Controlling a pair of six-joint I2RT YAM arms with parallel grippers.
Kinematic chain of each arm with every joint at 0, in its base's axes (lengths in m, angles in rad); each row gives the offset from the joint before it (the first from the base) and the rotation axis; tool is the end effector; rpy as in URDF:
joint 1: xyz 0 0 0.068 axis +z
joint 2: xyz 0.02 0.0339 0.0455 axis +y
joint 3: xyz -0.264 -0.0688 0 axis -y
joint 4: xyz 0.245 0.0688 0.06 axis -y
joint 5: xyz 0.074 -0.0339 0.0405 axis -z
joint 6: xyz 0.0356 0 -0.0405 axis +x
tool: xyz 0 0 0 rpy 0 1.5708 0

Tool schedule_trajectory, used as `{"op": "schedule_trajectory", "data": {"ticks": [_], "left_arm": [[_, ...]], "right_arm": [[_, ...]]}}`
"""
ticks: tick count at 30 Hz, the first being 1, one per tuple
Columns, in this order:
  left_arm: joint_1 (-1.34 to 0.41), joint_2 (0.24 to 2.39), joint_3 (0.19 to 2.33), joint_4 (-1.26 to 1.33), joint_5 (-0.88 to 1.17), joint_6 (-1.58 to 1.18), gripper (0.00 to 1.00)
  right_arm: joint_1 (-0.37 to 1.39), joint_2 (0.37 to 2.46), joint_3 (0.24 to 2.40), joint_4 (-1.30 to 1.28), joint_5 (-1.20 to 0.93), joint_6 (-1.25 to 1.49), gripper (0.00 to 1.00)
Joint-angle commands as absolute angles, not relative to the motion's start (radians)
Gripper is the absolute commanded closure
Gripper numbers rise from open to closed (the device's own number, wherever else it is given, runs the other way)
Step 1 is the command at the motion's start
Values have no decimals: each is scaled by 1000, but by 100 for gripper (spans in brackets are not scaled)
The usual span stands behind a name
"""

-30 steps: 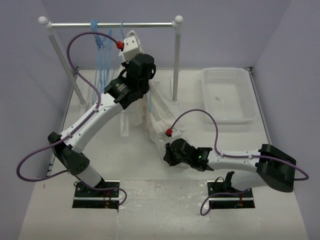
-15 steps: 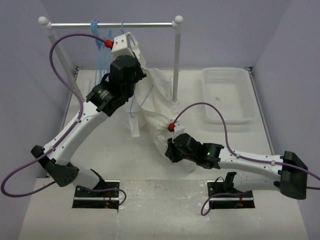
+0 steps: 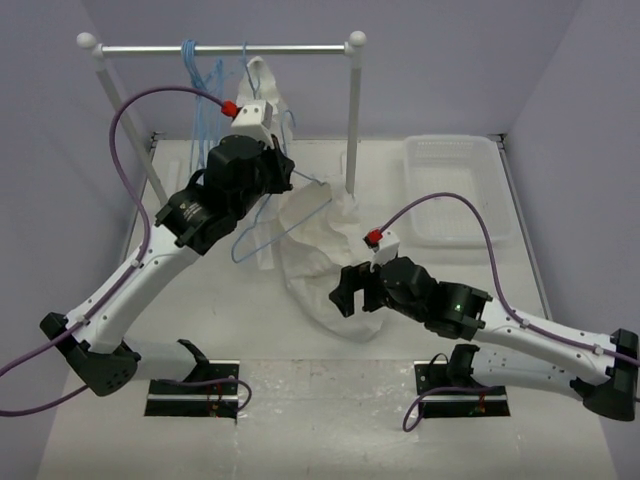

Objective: Remove the skirt from the hanger

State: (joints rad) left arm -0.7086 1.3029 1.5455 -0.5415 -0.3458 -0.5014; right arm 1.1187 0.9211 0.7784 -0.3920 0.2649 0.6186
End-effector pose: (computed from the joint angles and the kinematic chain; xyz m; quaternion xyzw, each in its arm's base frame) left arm 0.2176 -0.1706 0.4535 -0.0197 0.7988 -0.2189 0.5600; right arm 0.0978 0.1799 0.2930 -0.1497 0.8506 0.3006 0.4046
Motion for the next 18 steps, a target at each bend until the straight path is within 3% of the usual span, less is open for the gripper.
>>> {"op": "schedule_trajectory", "data": {"ticks": [1,18], "left_arm": [[-735,1233,1600,-520,-233,-413,100],[-738,1121,1936,-607,-350,-69,100]], "right_arm": [[1094,882,772,-426,301,581,1],[940,801,727,-437,216,492,1]]}}
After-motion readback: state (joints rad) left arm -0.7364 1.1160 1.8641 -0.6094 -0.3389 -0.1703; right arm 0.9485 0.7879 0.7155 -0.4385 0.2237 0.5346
